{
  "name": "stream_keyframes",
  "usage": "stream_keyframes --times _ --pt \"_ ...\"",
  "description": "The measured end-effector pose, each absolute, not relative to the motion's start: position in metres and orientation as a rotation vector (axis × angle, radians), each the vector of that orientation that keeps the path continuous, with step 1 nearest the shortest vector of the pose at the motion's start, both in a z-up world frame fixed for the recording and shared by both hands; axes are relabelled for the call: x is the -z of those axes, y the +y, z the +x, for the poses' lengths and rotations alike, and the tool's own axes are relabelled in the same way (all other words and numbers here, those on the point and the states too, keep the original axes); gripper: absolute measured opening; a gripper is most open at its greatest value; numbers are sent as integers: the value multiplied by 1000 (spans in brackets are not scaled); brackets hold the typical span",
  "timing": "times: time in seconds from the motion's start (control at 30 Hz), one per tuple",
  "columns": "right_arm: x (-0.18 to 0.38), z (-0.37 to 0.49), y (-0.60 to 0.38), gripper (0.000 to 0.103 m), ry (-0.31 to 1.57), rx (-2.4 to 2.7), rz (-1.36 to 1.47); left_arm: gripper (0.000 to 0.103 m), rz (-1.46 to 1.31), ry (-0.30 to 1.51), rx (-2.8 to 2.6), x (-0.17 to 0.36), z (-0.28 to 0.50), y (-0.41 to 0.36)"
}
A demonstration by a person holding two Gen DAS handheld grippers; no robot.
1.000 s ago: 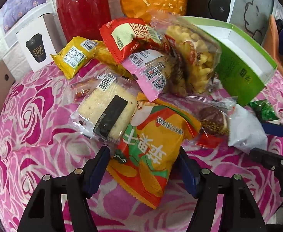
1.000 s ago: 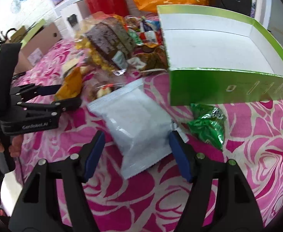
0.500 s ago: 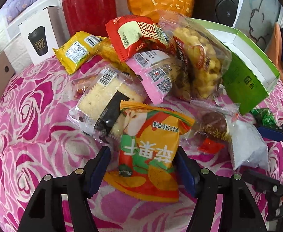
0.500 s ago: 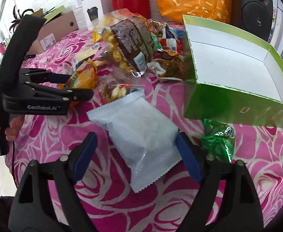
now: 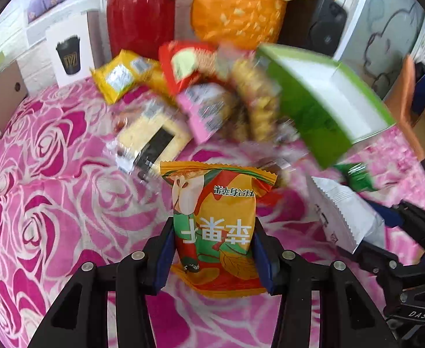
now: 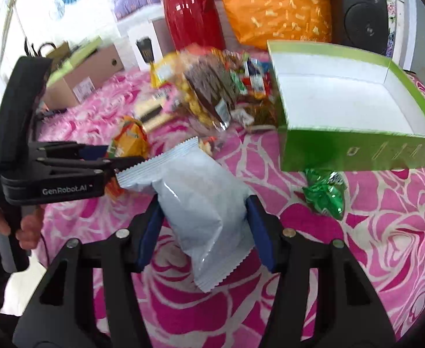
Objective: Organize snacks
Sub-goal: 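Carry both held snacks into the green box and open both tools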
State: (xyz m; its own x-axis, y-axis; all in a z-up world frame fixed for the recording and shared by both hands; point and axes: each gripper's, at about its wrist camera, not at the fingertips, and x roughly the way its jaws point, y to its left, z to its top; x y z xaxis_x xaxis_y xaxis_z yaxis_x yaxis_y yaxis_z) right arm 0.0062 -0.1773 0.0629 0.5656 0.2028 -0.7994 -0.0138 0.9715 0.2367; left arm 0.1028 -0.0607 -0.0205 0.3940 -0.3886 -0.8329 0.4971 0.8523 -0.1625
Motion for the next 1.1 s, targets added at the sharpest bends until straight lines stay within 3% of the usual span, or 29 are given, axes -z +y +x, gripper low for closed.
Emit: stream_keyframes --times 0.17,0.33,0.67,1.0,1.1 --pt "-107 4 -211 59 834 -29 227 49 98 906 639 -28 94 -76" --pt "-111 9 -256 59 803 128 223 49 87 859 717 -56 104 -117" --pt "-85 40 -341 59 822 258 286 50 134 884 786 -52 146 -220" --pt "-58 71 -364 59 862 238 268 50 165 956 764 -18 178 -257" --pt "-49 76 -362 61 889 229 209 57 160 942 755 -13 182 -258"
